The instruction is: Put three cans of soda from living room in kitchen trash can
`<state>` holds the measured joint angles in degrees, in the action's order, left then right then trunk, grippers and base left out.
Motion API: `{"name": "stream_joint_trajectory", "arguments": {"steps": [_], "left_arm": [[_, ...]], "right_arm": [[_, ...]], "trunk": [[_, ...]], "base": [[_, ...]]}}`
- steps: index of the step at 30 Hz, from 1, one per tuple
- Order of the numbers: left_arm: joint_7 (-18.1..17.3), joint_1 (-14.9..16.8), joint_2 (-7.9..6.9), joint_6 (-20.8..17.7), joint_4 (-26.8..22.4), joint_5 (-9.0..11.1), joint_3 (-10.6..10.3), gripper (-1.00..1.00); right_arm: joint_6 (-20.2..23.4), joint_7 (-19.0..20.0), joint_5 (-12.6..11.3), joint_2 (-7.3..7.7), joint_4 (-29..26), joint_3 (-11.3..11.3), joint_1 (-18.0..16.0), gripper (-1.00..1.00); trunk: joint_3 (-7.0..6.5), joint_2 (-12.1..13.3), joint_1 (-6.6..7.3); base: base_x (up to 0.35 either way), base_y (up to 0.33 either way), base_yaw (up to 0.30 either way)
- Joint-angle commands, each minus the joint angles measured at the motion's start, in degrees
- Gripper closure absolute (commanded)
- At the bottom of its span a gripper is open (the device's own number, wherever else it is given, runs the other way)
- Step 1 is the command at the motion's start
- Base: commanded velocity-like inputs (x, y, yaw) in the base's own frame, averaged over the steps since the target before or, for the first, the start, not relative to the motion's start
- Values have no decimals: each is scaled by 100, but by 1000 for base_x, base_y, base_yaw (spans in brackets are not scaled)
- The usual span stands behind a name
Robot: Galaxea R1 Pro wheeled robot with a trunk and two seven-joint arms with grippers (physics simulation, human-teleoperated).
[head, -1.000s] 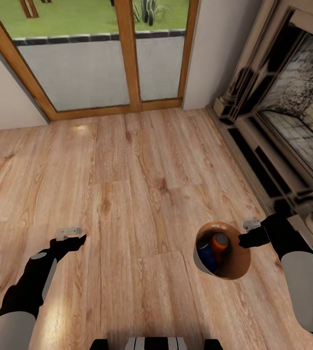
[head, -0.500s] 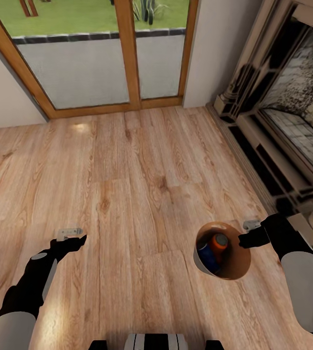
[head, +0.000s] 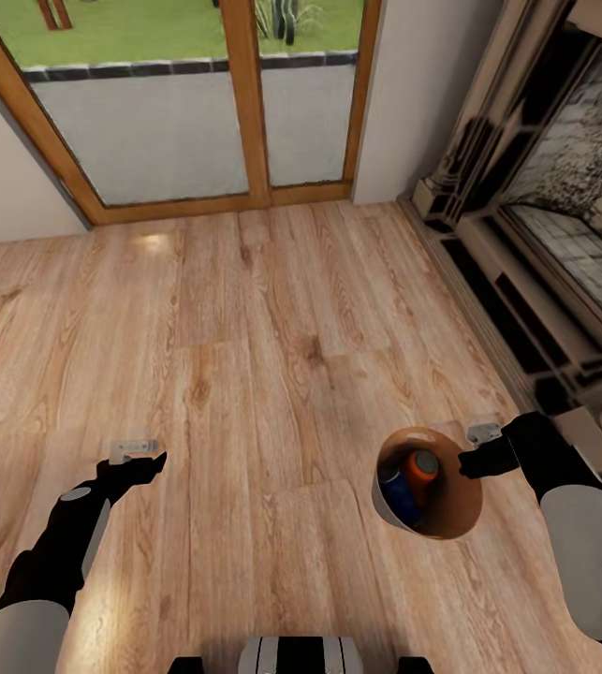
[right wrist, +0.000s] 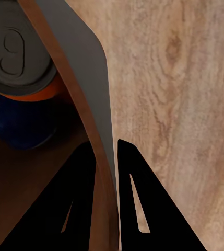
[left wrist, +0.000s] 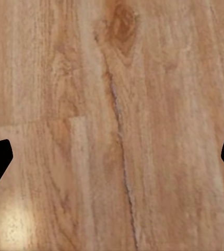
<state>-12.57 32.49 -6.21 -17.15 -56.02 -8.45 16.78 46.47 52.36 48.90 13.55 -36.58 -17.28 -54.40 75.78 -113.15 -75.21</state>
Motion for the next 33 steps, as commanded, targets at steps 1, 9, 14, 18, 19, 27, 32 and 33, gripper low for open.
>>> {"name": "stream_joint_trajectory", "arguments": {"steps": [1, 9, 14, 18, 19, 27, 32, 33], "left_arm": [[0, 0, 2, 1, 1, -3, 0, -100], [1, -3, 5, 10, 3, 28, 0, -100], [0, 1, -1, 35, 92, 0, -5, -100], [0, 3, -2, 38, 165, -4, -8, -100], [0, 3, -3, 39, 171, -1, -8, -100], [-1, 3, -3, 67, 194, 70, -8, -100], [-1, 3, -3, 70, 196, 59, -8, -100], [-1, 3, -3, 71, 196, 53, -8, -100]], "right_arm": [[58, 26, -78, -1, 2, -1, -1, 100], [62, 23, -70, -2, 2, -2, -1, 100], [64, 29, -72, -2, 2, 4, -1, 100], [62, 29, -72, -2, 2, 1, 0, 100], [61, 29, -72, -2, 2, 0, 0, 100], [56, 30, -63, 3, 2, -2, 0, 100], [56, 29, -58, 4, 2, -3, 0, 100], [56, 29, -58, 5, 2, -3, 0, 100]], "trunk": [[18, -42, -22], [90, -202, -110], [180, -403, -220], [251, -563, -308], [269, -603, -329], [341, -764, -417], [413, -924, -505], [431, -964, -527]], "base": [[0, 0, 0], [0, 0, 0], [0, 0, 0], [0, 0, 0], [0, 0, 0], [0, 0, 0], [0, 0, 0], [0, 0, 0]]}}
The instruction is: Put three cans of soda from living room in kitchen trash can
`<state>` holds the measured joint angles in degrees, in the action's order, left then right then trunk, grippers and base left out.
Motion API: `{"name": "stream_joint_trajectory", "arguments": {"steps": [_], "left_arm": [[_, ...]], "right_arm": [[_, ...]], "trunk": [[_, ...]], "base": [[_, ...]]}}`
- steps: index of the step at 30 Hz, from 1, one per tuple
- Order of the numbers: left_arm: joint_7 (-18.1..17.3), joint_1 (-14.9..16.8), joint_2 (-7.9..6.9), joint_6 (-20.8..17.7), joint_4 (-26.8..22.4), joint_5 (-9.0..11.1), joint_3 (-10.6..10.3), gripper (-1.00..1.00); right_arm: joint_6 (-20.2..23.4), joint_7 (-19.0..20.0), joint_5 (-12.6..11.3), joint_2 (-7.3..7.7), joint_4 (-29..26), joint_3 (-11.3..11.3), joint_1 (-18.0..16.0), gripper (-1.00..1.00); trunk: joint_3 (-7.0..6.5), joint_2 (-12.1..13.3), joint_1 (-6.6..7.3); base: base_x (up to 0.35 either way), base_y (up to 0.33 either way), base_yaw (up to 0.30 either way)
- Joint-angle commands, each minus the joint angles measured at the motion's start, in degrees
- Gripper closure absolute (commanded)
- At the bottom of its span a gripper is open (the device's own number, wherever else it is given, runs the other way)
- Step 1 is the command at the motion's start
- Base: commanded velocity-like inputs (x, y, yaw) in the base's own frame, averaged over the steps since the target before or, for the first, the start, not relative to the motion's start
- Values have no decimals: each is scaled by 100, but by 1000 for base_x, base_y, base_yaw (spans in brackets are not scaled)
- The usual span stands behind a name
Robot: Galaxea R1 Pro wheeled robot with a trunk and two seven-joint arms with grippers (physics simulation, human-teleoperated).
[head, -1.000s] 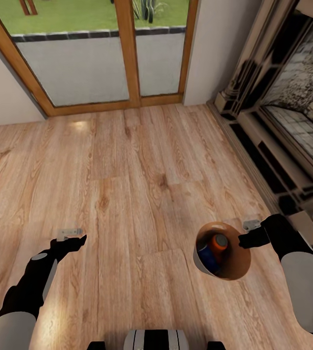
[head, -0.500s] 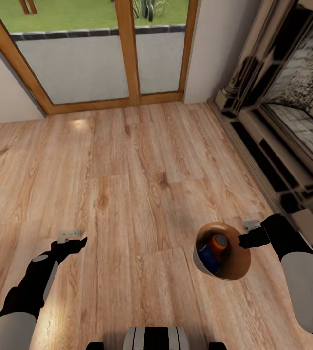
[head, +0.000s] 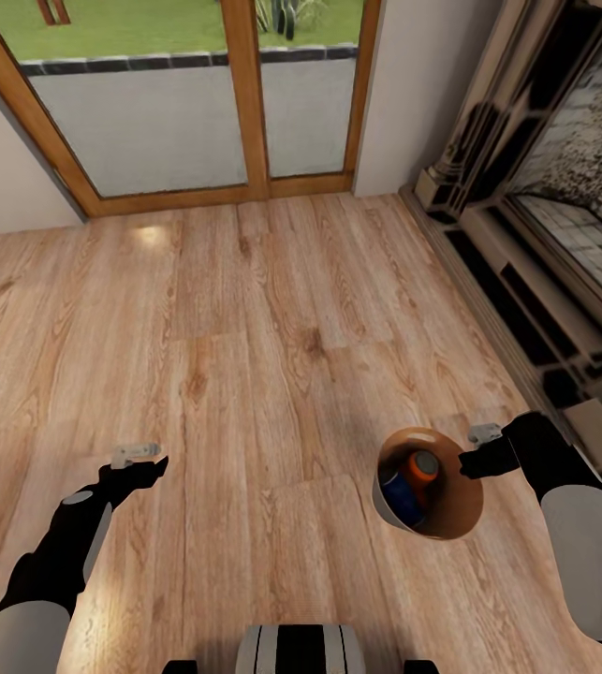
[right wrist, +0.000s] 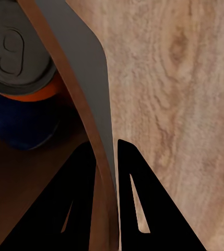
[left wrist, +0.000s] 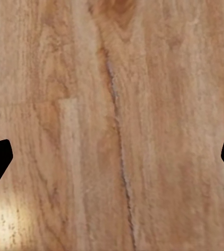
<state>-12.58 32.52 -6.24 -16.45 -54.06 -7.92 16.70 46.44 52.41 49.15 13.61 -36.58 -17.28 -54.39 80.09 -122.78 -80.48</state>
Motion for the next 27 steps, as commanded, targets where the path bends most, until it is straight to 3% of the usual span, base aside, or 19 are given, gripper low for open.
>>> {"name": "stream_joint_trajectory", "arguments": {"steps": [1, 19, 27], "left_arm": [[0, 0, 0, 0, 0, -7, 0, -100], [-7, 0, 0, 9, 0, 35, 0, -100], [-7, 0, 0, 18, 0, 14, 0, -100]], "right_arm": [[58, 25, -82, -1, 2, -3, -2, 100], [58, 24, -75, 1, 2, -3, -2, 100], [52, 24, -73, 1, 2, -3, -2, 100]], "trunk": [[18, -42, -22], [18, -42, -22], [72, -162, -88]], "base": [[0, 0, 0], [0, 0, 0], [0, 0, 0]]}}
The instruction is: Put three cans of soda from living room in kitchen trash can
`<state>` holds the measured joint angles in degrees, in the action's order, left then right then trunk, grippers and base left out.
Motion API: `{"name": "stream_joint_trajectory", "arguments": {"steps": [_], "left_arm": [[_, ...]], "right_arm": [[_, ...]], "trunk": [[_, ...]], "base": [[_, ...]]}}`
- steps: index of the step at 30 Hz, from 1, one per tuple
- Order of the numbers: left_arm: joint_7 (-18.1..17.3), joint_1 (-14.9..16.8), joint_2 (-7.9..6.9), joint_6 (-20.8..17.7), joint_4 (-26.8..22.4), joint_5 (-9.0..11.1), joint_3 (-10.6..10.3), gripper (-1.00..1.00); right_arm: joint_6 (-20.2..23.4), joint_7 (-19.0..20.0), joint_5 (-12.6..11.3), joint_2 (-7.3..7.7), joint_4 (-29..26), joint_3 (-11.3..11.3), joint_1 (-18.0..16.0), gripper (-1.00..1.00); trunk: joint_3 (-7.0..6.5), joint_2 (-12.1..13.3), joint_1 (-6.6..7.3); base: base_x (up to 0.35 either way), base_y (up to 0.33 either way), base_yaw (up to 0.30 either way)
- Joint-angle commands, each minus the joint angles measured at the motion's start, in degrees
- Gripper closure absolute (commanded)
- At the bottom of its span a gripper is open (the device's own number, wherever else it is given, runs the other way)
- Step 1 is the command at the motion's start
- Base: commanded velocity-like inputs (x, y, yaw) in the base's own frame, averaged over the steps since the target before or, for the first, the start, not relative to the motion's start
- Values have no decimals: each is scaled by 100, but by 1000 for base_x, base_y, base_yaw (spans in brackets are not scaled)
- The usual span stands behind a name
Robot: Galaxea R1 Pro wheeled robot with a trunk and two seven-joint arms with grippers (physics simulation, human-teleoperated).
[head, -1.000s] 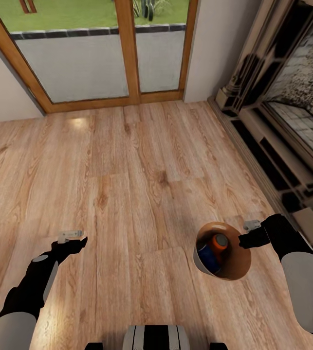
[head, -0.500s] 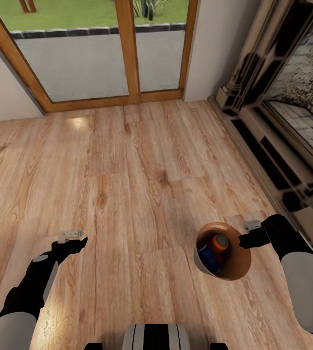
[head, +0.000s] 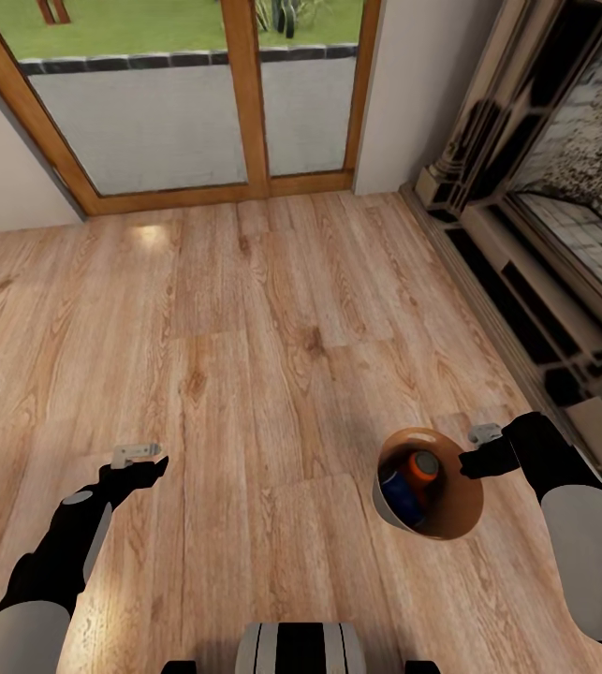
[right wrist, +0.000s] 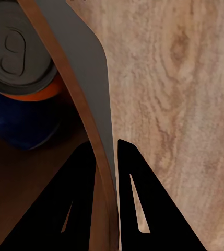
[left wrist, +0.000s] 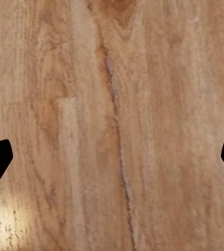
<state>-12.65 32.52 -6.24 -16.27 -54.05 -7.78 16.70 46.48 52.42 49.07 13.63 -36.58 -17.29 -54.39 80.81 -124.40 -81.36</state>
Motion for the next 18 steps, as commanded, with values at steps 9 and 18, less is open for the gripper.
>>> {"name": "stream_joint_trajectory", "arguments": {"steps": [9, 18], "left_arm": [[0, 0, 0, 1, 0, 13, 0, -100], [0, 0, 0, 1, 0, 2, 0, -100]], "right_arm": [[46, 22, -63, -1, 2, -3, -1, 100], [42, 22, -57, -1, 2, -3, -1, 100]], "trunk": [[0, 0, 0], [72, -161, -87]], "base": [[0, 0, 0], [0, 0, 0]]}}
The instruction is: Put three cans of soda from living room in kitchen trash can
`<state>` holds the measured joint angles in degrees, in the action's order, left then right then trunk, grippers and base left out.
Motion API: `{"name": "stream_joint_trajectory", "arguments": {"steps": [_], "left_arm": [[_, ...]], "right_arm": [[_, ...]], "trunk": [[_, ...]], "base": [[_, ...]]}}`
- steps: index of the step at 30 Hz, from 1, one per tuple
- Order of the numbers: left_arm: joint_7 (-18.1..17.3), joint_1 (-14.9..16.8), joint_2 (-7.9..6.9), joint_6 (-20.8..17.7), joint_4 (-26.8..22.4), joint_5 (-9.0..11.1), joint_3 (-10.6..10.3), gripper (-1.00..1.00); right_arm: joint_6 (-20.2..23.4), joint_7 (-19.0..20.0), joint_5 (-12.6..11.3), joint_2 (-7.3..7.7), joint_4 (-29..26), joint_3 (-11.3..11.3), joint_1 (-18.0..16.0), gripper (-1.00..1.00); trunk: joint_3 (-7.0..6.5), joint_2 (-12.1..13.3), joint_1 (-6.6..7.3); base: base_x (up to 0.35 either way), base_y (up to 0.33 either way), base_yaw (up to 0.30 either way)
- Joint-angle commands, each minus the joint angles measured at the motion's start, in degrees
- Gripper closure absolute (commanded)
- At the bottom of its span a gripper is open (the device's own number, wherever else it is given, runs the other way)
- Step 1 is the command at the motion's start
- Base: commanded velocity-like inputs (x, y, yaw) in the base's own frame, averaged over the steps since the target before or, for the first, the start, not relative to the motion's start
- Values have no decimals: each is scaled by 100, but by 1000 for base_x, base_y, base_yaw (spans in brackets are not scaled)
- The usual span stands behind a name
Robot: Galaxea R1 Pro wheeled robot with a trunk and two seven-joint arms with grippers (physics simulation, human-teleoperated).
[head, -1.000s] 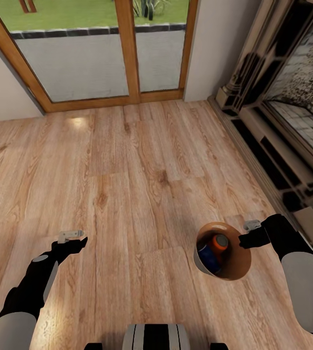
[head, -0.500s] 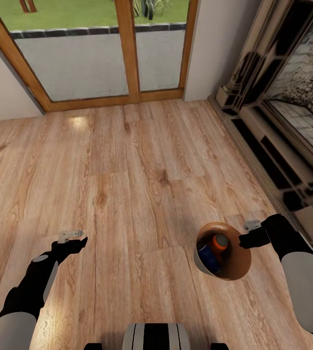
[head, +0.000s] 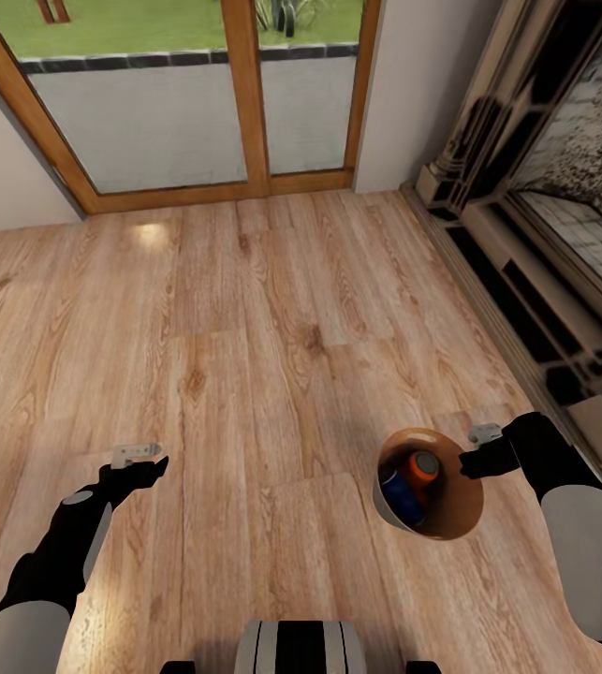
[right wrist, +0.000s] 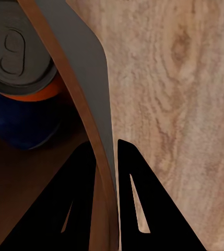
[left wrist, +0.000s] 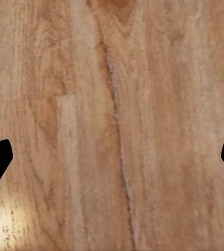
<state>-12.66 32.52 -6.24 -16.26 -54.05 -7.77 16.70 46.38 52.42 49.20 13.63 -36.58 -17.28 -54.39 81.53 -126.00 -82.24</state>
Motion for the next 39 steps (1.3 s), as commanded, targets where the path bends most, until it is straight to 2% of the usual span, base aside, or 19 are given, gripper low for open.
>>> {"name": "stream_joint_trajectory", "arguments": {"steps": [1, 6, 18, 25, 39], "left_arm": [[0, 0, 0, 0, 0, 5, 0, -100], [0, 0, 0, 0, 0, 0, 0, -100], [0, -1, 0, 0, 0, 11, 0, -100], [0, 0, 0, 0, 0, -25, 0, -100], [0, 0, 0, 0, 0, 8, 0, -100]], "right_arm": [[49, 23, -69, -1, 2, -3, -1, 100], [47, 21, -68, 3, 2, -3, -1, 100], [38, 23, -75, 6, 2, -3, 47, 100], [37, 27, -72, 8, 2, -4, 51, 100], [37, 31, -60, 6, 2, -3, 52, 100]], "trunk": [[0, 0, 0], [36, -80, -44], [36, -80, -44], [161, -361, -197], [179, -401, -219]], "base": [[0, 0, 0], [0, 0, 0], [0, 0, 0], [0, 0, 0], [0, 0, 0]]}}
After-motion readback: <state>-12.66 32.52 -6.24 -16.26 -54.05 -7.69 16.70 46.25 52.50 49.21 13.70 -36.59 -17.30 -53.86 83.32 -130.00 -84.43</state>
